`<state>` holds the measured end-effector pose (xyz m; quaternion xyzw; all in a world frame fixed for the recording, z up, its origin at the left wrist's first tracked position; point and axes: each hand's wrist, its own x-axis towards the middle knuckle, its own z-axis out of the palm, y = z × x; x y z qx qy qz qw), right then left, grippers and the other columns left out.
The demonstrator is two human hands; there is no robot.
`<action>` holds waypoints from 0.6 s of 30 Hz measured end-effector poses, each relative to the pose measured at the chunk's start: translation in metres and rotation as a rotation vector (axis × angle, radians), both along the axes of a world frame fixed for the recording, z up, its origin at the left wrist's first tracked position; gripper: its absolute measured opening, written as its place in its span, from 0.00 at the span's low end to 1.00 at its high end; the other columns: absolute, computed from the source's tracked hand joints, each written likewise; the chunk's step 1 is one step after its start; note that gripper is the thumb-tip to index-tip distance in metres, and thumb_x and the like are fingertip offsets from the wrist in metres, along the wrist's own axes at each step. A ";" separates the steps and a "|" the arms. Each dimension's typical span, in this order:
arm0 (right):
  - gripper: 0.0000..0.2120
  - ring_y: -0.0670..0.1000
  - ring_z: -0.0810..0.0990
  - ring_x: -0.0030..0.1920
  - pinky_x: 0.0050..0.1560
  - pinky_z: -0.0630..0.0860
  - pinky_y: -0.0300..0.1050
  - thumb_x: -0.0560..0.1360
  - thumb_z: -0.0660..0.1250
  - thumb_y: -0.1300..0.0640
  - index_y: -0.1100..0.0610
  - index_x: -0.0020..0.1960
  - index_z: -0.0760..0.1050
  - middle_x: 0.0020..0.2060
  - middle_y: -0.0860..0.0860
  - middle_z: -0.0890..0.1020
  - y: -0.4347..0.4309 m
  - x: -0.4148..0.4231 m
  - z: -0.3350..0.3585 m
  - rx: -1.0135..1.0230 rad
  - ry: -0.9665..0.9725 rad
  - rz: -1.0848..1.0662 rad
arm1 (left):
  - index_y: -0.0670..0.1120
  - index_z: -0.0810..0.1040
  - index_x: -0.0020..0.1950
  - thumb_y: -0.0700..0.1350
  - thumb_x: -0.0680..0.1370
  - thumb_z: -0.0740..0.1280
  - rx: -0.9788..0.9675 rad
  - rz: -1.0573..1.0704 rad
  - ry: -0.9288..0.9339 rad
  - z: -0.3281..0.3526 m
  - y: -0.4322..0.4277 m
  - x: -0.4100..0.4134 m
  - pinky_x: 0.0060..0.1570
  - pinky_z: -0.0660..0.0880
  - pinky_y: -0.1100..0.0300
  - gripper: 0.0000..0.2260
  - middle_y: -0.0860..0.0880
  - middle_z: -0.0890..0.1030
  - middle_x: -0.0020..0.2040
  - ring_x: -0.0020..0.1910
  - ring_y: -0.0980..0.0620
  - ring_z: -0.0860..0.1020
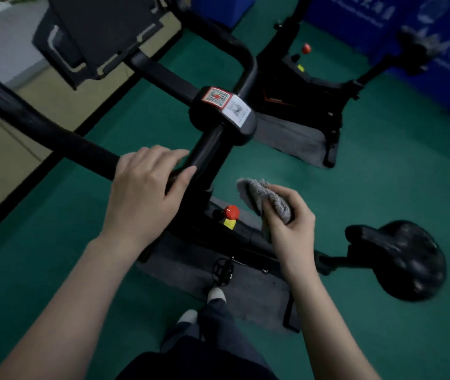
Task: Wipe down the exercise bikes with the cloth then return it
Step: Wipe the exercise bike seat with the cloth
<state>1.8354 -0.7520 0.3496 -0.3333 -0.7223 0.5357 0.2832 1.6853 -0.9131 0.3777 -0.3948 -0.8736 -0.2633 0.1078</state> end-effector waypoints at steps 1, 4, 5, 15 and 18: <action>0.07 0.41 0.81 0.49 0.49 0.74 0.33 0.75 0.68 0.64 0.56 0.51 0.80 0.47 0.45 0.84 -0.003 0.010 -0.003 0.003 -0.015 -0.027 | 0.44 0.77 0.61 0.52 0.80 0.57 0.016 -0.040 0.001 0.001 0.003 0.005 0.56 0.66 0.51 0.17 0.47 0.79 0.52 0.51 0.46 0.76; 0.09 0.41 0.80 0.52 0.53 0.74 0.34 0.74 0.69 0.65 0.54 0.51 0.80 0.48 0.43 0.84 -0.010 0.041 -0.010 0.046 -0.053 -0.117 | 0.42 0.77 0.61 0.48 0.80 0.61 0.062 -0.150 0.013 -0.001 0.011 0.025 0.55 0.69 0.51 0.14 0.46 0.78 0.52 0.51 0.46 0.75; 0.09 0.40 0.80 0.52 0.53 0.73 0.32 0.74 0.69 0.65 0.54 0.51 0.80 0.48 0.42 0.84 -0.011 0.053 -0.012 0.057 -0.057 -0.148 | 0.42 0.77 0.61 0.47 0.80 0.61 0.065 -0.182 0.010 -0.002 0.013 0.032 0.54 0.69 0.51 0.14 0.45 0.78 0.52 0.51 0.45 0.75; 0.10 0.42 0.81 0.51 0.56 0.75 0.40 0.74 0.69 0.64 0.50 0.49 0.80 0.47 0.42 0.84 0.002 0.155 -0.018 -0.002 -0.090 -0.439 | 0.44 0.80 0.56 0.55 0.77 0.53 -0.286 -0.498 -0.131 -0.036 0.051 0.106 0.53 0.72 0.50 0.21 0.50 0.80 0.51 0.51 0.46 0.78; 0.13 0.38 0.80 0.49 0.53 0.74 0.33 0.73 0.69 0.65 0.47 0.47 0.79 0.46 0.39 0.84 0.008 0.186 -0.018 -0.009 -0.072 -0.476 | 0.44 0.80 0.56 0.54 0.78 0.56 -0.358 -0.555 -0.117 -0.048 0.072 0.135 0.53 0.73 0.50 0.19 0.49 0.80 0.50 0.51 0.46 0.78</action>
